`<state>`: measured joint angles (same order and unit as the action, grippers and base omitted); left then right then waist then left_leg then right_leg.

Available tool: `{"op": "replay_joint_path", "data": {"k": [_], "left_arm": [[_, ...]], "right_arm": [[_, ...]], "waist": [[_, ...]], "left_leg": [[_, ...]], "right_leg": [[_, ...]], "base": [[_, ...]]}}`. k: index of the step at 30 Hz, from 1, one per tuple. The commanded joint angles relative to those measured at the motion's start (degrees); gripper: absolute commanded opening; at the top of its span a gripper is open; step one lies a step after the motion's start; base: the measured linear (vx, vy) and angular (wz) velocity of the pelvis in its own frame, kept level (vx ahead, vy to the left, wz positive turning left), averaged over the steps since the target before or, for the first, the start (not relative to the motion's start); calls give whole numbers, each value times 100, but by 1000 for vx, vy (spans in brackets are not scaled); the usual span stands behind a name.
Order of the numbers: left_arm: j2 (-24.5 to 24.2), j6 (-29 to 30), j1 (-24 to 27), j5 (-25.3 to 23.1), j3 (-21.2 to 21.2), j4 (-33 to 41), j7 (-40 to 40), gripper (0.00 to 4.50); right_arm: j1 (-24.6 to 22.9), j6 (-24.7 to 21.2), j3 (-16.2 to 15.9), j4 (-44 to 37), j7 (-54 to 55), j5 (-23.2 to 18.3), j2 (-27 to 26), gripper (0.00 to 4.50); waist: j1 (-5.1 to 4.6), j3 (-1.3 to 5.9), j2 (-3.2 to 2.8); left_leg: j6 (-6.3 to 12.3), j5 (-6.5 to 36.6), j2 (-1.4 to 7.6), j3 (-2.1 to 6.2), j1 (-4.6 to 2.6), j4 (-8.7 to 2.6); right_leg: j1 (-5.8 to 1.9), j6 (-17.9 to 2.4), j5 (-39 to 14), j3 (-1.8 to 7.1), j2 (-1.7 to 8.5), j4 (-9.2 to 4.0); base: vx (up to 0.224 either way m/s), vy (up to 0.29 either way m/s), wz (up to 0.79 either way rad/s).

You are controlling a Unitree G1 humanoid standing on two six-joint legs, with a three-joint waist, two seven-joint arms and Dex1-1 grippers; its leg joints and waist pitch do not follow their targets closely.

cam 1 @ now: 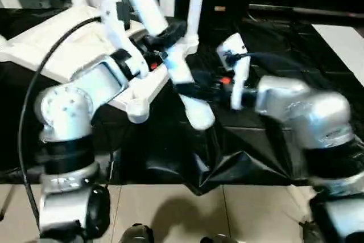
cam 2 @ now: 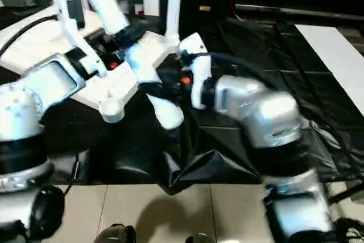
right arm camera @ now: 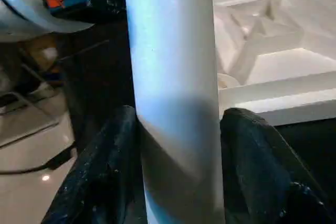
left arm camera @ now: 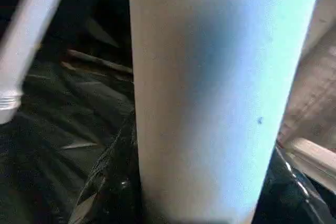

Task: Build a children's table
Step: Pick table leg

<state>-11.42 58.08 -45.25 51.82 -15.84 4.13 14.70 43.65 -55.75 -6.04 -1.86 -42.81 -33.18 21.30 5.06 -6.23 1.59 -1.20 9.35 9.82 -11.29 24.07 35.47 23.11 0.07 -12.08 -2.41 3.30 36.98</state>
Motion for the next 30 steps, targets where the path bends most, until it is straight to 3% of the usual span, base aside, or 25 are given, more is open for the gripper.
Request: {"op": "replay_joint_path", "data": {"k": [1, 5, 8, 16, 30], "left_arm": [[-134, 154, -138, 212, 62, 30, 273, 180], [-246, 261, -224, 214, 130, -48, 463, 180], [-528, 148, -242, -104, 549, -7, 870, 180], [-726, 9, -275, -337, 993, 77, 1222, 180], [-791, -93, -359, -434, 1252, 58, 1631, 180]], "right_arm": [[99, -303, 82, -25, -145, -181, 152, 270], [170, -522, 88, -35, -281, -328, 213, 270], [170, -432, -150, -80, -321, -114, 274, 270], [120, -267, -467, -142, -278, 106, 313, 270], [-49, 69, -945, -226, -503, 444, 466, 270]], "waist": [[11, 438, 6], [16, 446, 8], [27, 439, -1], [15, 440, 3], [19, 445, 12]], "left_leg": [[-213, 613, 317, 177, -240, -434], [-213, 549, 314, 170, -240, -426], [-280, 642, 333, 174, -261, -450], [-368, 631, 331, 173, -244, -453], [-329, 631, 335, 170, -241, -448]], "right_leg": [[-244, -1112, -497, 292, 477, -423], [-251, -1143, -382, 294, 475, -409], [-224, -1064, -596, 292, 477, -433], [-241, -1070, -498, 300, 493, -412], [-251, -1123, -469, 303, 498, -406]], "base": [[0, 0, 0], [0, 0, 0], [0, 0, 0], [0, 0, 0], [0, 0, 0]]}}
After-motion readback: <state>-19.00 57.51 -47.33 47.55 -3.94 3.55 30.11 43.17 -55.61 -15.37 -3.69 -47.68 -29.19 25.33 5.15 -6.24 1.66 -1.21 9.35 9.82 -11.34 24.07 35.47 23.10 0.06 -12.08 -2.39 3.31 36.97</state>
